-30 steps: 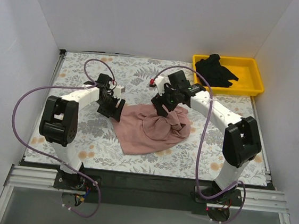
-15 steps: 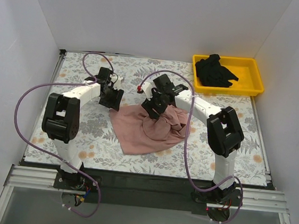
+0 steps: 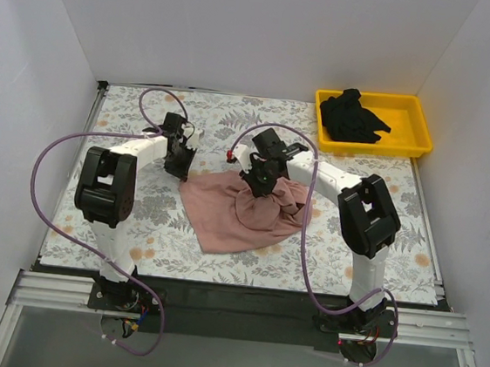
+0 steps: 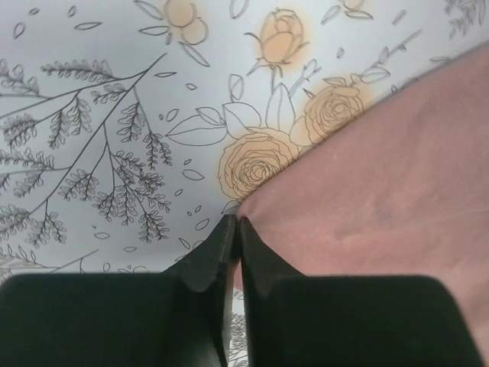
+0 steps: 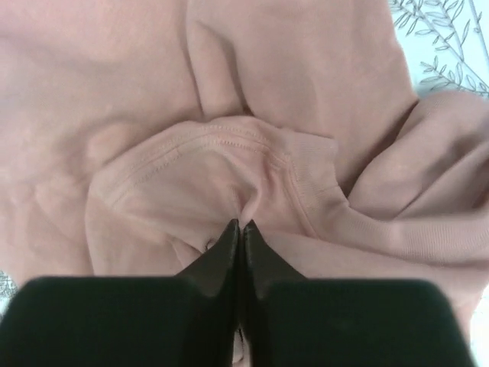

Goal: Fold and stack the t-shirts
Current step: Flatten the tshirt out

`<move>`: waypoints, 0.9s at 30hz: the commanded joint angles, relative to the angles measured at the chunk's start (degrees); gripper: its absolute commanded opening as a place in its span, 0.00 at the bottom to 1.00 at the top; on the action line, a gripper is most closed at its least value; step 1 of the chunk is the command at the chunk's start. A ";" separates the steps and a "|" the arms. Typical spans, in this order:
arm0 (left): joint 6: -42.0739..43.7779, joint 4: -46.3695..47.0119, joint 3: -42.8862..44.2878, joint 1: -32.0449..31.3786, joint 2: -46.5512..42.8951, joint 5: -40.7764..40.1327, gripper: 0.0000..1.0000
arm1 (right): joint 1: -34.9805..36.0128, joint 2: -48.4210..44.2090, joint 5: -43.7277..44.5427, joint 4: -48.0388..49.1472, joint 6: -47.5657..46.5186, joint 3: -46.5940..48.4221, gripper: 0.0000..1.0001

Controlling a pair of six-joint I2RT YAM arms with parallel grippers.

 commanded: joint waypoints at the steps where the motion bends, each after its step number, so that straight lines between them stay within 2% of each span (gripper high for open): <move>1: 1.72 -3.33 -2.57 0.59 -0.13 -0.62 0.00 | -1.40 -5.88 -0.87 -3.84 -0.52 1.41 0.01; 6: 5.40 -6.31 -3.71 5.42 -5.22 -0.71 0.00 | -10.70 -18.09 -0.87 -7.01 -1.04 -1.65 0.01; 11: 11.82 -8.86 -5.81 10.86 -9.44 -2.03 0.00 | -23.78 -26.53 2.90 -12.18 -3.33 -15.35 0.01; 16: 16.30 -8.87 -8.72 16.58 -12.17 -5.27 0.00 | -25.57 -31.02 4.31 -16.07 -4.65 -32.32 0.01; 17: 17.70 -8.35 -9.33 17.72 -12.87 -6.24 0.00 | -26.18 -31.55 3.44 -15.63 -4.74 -33.99 0.01; 20: 19.64 -6.24 -11.27 19.65 -13.67 -8.62 0.00 | -27.15 -31.12 2.30 -19.39 -5.61 -30.60 0.02; 21: 19.91 -6.23 -11.18 19.92 -13.58 -9.58 0.00 | -27.07 -30.94 1.51 -19.67 -5.96 -30.15 0.10; 23: 19.65 -6.49 -10.05 20.19 -13.32 -9.15 0.00 | -27.15 -29.54 0.36 -22.29 -8.06 -27.35 0.39; 25: 18.95 -7.02 -8.90 20.19 -13.23 -8.62 0.00 | -27.50 -29.01 -0.17 -22.75 -8.78 -25.32 0.46; 27: 17.72 -8.42 -7.50 20.19 -12.27 -5.55 0.00 | -28.21 -29.09 -0.52 -23.01 -9.13 -21.64 0.49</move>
